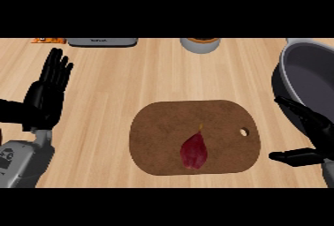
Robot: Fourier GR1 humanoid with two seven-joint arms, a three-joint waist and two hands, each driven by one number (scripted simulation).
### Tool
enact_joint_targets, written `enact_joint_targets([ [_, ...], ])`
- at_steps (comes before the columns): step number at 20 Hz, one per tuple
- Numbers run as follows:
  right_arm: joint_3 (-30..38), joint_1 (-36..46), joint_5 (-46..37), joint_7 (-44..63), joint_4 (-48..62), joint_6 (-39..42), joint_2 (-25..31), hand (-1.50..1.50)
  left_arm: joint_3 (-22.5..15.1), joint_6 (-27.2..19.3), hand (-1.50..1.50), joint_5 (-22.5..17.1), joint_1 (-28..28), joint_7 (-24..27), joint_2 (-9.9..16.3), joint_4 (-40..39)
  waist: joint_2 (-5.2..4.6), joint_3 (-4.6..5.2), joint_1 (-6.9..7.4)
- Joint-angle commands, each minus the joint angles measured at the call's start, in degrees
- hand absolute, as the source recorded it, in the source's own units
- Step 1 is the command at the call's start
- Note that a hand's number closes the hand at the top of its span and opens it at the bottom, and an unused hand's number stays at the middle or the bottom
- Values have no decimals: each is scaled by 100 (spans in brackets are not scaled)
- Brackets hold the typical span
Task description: Pick the pear from the cutting board and place it in the pot
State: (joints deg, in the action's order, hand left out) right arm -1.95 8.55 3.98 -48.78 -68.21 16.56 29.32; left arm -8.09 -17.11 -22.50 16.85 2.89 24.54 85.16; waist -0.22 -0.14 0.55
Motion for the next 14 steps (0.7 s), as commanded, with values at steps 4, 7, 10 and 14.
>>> enact_joint_targets([
  [4,-554,58,-935,545,-763,121,611,-150,245,150,0,-31,37,19,-37,-212,33,23,-98],
  [7,-646,-18,-1221,935,-1108,193,827,-150,127,-6,0,156,-159,-28,-143,114,38,19,-82],
  [10,-839,-232,-1303,1904,-2138,68,540,-150,245,-23,0,241,99,-95,-215,-127,42,21,-142],
  [14,-1065,218,-1542,2897,-2329,299,268,-150,287,106,0,261,-229,-120,-265,215,35,19,-59],
])
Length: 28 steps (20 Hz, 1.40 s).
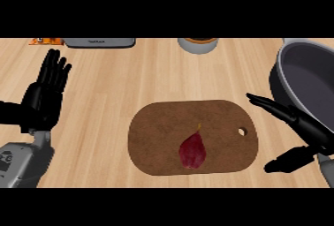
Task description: Pick the pear from the cutting board and place it in the pot
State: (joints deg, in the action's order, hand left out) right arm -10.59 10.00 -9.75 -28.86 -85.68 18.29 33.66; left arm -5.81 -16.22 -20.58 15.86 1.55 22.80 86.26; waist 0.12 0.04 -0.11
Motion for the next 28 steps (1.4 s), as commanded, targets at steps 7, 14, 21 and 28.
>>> enact_joint_targets([
  [7,-516,-81,-665,1568,-691,339,-674,-150,319,418,0,156,-283,9,-99,119,-8,-2,16],
  [14,-583,-306,-1399,1108,-441,265,-1185,-150,423,261,0,532,-111,-579,-424,527,-6,-5,14],
  [21,-448,-318,-1770,718,-230,159,-1618,-150,678,489,0,813,218,-350,-700,-97,-10,-4,1],
  [28,-670,-125,-2402,1770,-392,-36,-2115,-150,767,598,0,776,34,-703,-720,351,-6,-4,7],
])
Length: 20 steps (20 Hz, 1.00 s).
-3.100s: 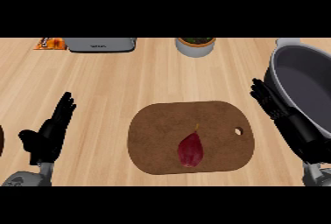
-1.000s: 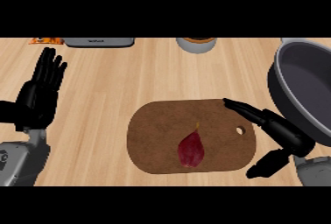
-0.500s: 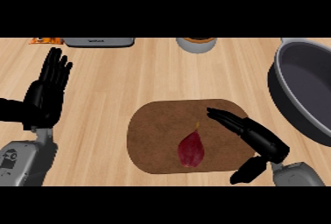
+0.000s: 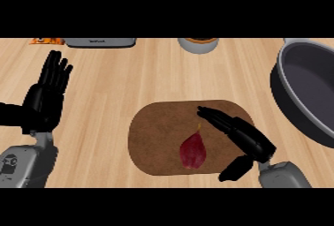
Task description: Pick the pear from the cutting board and place it in the pot
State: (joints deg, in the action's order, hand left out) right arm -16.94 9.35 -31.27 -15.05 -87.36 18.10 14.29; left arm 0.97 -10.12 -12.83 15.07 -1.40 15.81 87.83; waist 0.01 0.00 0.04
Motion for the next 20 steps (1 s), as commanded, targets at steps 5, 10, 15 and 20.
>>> enact_joint_targets([
  [5,-72,1,-672,-223,819,-442,-528,-150,375,268,0,89,268,-87,-28,-185,-2,-1,-3],
  [10,120,574,-697,-75,1057,-176,-835,-150,534,494,0,122,216,132,-96,-433,-2,0,1],
  [15,-182,444,-1029,-84,1280,-442,-1232,-150,488,339,0,364,345,-58,-193,-273,-2,0,-9],
  [20,-439,865,-1261,-908,1804,-965,-1414,150,277,376,0,370,-64,52,-426,-70,-7,-1,19],
])
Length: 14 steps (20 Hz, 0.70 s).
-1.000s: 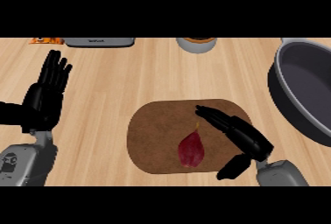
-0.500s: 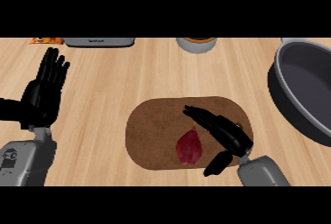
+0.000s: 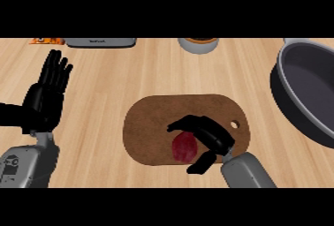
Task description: Pick the pear from the cutting board and place it in the pot
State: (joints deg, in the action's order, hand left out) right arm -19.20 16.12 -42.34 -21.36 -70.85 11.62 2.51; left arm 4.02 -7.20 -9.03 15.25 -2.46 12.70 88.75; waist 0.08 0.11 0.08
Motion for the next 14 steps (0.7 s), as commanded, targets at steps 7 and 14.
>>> enact_joint_targets([
  [7,-697,-57,-253,147,-479,-540,-243,150,212,247,0,-1,-164,163,-20,-46,-5,-10,4],
  [14,-302,-837,-786,195,-1320,-1057,-33,150,69,70,0,168,-151,32,-215,148,9,-10,-38],
])
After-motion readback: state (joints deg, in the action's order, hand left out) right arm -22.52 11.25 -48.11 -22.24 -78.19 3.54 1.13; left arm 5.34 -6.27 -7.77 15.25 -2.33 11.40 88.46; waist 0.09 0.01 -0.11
